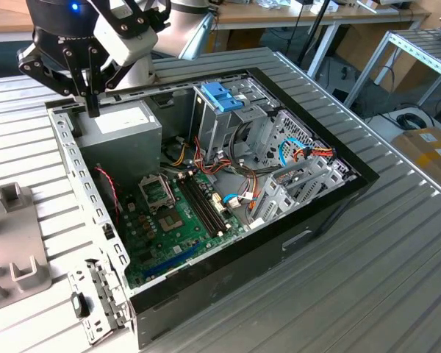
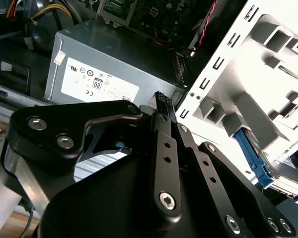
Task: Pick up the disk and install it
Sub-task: 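Reach for the disk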
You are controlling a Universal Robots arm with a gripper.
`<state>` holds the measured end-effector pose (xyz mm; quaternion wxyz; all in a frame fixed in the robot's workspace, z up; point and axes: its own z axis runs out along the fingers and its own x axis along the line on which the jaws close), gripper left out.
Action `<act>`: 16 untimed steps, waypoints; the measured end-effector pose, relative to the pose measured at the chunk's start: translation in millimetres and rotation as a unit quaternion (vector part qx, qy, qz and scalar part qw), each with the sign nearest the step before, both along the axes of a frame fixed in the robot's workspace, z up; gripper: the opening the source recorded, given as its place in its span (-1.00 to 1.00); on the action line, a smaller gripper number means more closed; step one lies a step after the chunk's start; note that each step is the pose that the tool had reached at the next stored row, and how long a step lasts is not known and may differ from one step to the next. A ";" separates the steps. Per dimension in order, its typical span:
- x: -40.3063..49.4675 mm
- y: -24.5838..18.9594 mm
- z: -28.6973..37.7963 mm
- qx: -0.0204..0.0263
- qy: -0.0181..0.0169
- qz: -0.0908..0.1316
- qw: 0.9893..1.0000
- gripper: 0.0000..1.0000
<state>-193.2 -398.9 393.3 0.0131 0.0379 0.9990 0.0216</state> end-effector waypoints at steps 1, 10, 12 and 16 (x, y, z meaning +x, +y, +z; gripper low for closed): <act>-0.4 0.0 0.0 0.000 0.000 0.000 1.000 -0.79; -4.1 0.0 0.0 0.000 0.000 0.000 1.000 -0.79; -5.2 0.0 0.0 0.000 0.000 0.000 1.000 -0.79; -6.7 0.0 0.0 0.000 0.000 0.000 1.000 -0.79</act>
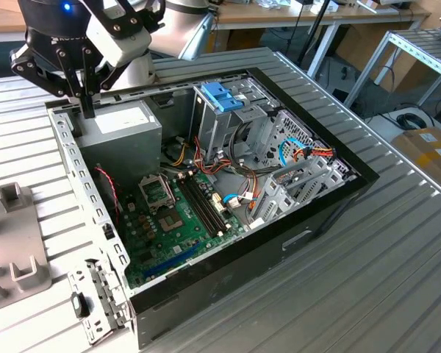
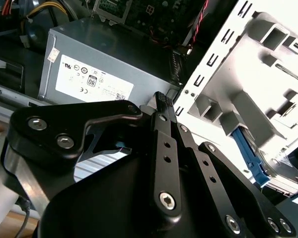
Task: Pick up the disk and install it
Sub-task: 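Reach for the disk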
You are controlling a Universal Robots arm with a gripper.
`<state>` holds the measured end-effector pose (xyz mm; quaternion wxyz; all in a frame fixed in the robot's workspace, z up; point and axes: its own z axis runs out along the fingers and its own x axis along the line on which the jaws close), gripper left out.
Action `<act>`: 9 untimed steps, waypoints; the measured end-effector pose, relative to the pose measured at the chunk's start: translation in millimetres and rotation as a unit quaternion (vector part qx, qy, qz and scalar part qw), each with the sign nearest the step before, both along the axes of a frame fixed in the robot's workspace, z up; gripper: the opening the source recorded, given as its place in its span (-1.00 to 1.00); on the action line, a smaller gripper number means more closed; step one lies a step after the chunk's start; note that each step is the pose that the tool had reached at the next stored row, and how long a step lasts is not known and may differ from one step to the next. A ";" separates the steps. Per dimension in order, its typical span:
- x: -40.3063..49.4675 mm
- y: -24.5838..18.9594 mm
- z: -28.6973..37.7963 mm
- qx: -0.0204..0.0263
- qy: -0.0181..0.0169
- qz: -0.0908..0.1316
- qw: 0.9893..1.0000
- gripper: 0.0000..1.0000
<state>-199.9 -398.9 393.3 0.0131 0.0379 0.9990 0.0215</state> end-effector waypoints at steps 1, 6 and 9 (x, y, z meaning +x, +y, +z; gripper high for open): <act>-0.3 0.0 0.0 0.000 0.000 0.000 1.000 -0.79; -1.8 0.0 0.0 0.000 0.000 0.000 1.000 -0.79; -3.0 0.0 0.0 0.000 0.000 0.000 1.000 -0.79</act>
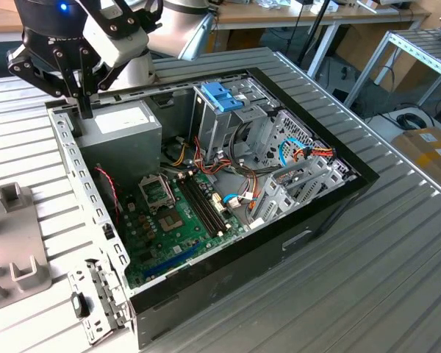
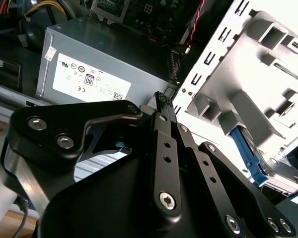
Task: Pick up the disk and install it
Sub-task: 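Reach for the disk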
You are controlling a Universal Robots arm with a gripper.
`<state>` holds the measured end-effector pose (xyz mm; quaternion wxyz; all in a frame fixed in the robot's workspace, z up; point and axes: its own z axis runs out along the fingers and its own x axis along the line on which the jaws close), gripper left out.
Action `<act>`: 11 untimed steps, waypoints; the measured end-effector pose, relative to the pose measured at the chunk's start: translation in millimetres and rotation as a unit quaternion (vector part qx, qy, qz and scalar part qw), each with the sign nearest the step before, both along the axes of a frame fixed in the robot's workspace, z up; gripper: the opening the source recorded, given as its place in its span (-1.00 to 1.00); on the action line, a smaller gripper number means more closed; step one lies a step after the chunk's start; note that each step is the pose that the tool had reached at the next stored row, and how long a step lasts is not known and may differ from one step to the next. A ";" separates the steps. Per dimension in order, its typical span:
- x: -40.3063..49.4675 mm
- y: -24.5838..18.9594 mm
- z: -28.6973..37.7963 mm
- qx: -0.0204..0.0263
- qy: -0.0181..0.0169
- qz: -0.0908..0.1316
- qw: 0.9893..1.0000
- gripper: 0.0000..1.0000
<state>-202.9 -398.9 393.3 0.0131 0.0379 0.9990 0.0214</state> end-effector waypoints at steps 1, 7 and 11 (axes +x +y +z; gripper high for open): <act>-0.5 0.0 0.0 0.000 0.000 0.000 1.000 -0.79; -3.6 0.0 0.0 0.000 0.000 0.000 1.000 -0.79; -5.6 0.0 0.0 0.000 0.000 0.000 1.000 -0.79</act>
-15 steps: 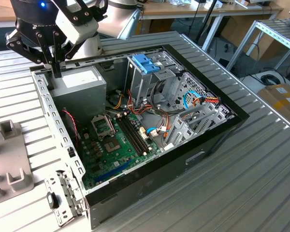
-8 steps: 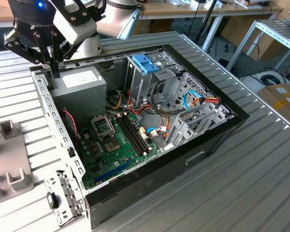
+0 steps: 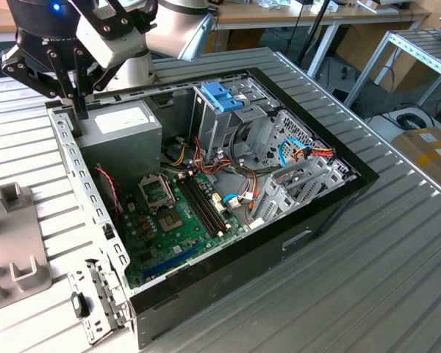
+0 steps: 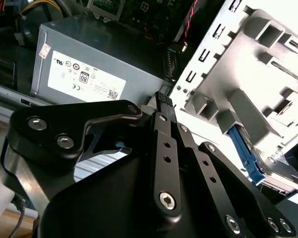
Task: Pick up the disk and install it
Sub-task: 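Reach for the disk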
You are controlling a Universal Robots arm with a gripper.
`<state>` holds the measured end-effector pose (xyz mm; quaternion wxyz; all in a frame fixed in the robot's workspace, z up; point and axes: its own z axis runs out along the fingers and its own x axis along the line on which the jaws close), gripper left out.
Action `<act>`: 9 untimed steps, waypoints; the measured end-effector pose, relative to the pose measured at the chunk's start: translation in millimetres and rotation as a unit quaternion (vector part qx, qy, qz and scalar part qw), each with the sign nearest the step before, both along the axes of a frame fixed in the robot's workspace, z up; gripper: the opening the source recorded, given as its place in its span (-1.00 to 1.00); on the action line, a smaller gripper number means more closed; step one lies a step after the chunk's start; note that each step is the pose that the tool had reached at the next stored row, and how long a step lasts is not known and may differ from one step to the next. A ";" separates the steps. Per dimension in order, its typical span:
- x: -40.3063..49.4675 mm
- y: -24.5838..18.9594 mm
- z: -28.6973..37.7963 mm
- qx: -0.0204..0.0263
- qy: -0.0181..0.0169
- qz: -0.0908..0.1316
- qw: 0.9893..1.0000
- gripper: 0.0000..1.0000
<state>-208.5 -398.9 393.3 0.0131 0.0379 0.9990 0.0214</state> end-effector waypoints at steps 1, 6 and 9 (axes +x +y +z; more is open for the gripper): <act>-0.6 0.0 0.0 0.000 0.000 0.000 1.000 -0.79; -2.9 0.0 0.0 0.000 0.000 0.000 1.000 -0.79; -3.9 0.0 0.0 0.000 0.000 0.000 1.000 -0.79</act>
